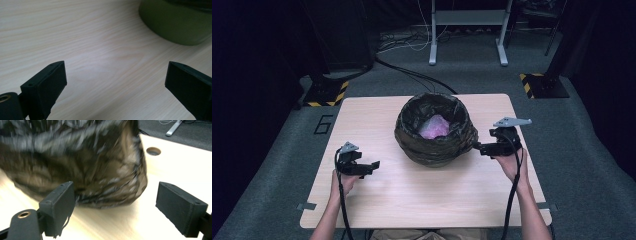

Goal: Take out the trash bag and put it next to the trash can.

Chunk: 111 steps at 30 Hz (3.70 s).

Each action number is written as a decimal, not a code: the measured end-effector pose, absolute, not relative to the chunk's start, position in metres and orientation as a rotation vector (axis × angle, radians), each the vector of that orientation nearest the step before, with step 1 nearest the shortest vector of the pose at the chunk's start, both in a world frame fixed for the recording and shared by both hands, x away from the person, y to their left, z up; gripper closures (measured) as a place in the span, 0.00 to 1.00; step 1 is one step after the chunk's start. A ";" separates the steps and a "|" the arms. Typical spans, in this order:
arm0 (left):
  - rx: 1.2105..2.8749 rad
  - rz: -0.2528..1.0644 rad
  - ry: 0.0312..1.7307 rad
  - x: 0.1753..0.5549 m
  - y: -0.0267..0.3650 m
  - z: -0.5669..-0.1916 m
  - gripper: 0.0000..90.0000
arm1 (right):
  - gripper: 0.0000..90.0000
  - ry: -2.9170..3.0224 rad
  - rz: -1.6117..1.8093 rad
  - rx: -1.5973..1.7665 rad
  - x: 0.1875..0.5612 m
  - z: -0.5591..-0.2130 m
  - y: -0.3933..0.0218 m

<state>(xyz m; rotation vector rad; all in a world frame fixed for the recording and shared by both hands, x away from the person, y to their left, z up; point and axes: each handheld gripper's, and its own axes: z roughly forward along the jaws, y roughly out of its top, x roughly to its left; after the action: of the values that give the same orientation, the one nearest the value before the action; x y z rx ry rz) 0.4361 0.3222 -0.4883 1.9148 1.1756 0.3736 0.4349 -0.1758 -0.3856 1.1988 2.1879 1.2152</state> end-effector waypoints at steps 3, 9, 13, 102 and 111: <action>1.899 0.348 1.139 0.438 0.314 -0.487 0.04 | 0.16 2.206 1.183 1.170 0.430 -0.397 -0.170; 1.908 0.329 1.076 0.442 0.297 -0.487 0.04 | 0.12 2.237 1.129 1.157 0.428 -0.420 -0.159; 1.923 0.337 1.038 0.447 0.286 -0.488 0.04 | 0.06 2.273 1.066 1.137 0.432 -0.437 -0.150; 1.811 0.496 0.731 0.486 0.225 -0.360 0.43 | 0.84 1.968 1.352 1.074 0.448 -0.322 -0.123; 1.855 0.475 0.698 0.496 0.219 -0.359 0.92 | 0.93 2.013 1.319 1.125 0.459 -0.327 -0.125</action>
<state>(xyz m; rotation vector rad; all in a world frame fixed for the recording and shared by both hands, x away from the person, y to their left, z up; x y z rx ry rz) 0.4958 0.2194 -0.3593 1.8548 0.6985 0.4751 0.4588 -0.1249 -0.3266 1.1253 2.0131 1.3188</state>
